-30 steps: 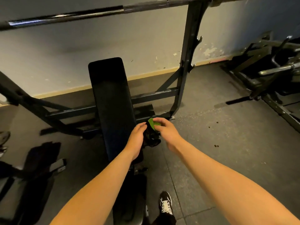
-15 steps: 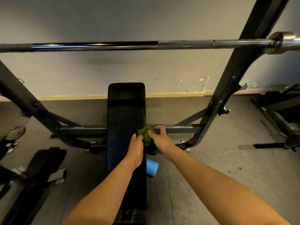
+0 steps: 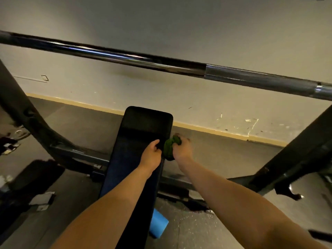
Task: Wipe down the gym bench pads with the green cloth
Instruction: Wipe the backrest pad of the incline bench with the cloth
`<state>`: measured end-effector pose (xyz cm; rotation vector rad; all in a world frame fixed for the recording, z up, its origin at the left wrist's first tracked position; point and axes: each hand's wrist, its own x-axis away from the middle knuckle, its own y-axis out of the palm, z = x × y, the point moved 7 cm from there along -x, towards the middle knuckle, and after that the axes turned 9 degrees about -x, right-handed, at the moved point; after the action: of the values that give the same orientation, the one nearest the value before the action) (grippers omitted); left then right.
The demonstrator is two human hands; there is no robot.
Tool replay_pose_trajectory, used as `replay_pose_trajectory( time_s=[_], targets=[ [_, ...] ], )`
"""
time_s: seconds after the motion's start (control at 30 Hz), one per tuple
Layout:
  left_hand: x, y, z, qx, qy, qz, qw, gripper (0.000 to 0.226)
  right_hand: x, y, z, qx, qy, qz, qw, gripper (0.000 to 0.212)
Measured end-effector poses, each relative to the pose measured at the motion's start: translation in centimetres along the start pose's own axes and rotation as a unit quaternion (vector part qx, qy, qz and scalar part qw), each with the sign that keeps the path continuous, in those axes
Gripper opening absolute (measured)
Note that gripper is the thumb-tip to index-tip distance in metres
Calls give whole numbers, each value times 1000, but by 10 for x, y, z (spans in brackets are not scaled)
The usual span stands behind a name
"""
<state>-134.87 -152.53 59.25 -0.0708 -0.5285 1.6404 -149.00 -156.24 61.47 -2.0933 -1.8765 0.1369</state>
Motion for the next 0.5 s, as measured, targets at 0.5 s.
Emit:
replay_pose_trajectory(
  time_s=[0.5],
  targets=[
    [-142, 51, -84, -380, 102, 77, 916, 73, -184, 80, 32, 13, -60, 70, 996, 60]
  ],
)
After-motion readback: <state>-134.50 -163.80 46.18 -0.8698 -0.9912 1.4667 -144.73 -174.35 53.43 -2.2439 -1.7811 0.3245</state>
